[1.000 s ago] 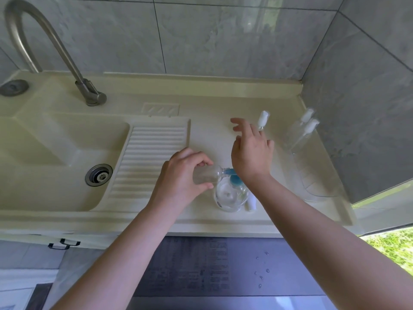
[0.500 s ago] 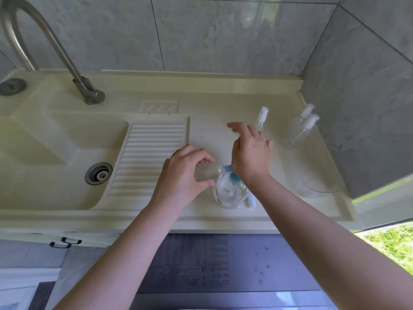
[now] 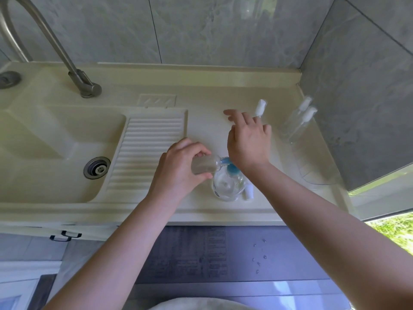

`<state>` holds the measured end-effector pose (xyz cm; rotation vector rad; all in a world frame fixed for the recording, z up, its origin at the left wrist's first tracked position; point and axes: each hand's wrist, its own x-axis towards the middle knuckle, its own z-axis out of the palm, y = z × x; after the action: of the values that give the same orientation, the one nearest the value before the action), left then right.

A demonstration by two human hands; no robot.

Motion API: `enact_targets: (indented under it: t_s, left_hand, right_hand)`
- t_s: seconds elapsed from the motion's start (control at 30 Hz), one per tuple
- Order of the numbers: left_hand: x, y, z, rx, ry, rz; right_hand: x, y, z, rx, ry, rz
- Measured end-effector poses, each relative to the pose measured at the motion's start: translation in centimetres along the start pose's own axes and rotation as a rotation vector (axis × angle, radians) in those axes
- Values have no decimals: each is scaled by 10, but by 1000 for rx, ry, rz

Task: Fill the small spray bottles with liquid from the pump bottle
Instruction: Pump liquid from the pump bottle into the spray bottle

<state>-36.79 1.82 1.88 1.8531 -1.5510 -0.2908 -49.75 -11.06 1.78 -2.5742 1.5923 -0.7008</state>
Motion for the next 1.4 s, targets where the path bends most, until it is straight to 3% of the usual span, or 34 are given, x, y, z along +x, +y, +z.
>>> enact_targets:
  t_s: [0.43,0.57,0.93,1.4]
  left_hand:
    - [-3,-3,2,3,28,1]
    - [-3,-2,4,7,22,-7]
    - [-6,-1,7,5,42,-17]
    - [-7,1,6,-19,68,-30]
  right_hand:
    - [-2,3,-2,62,18,44]
    - [-6,7,9,98,-71,13]
    - [-8,4,6,16,20,-12]
    - [3,0,0,70,-47,50]
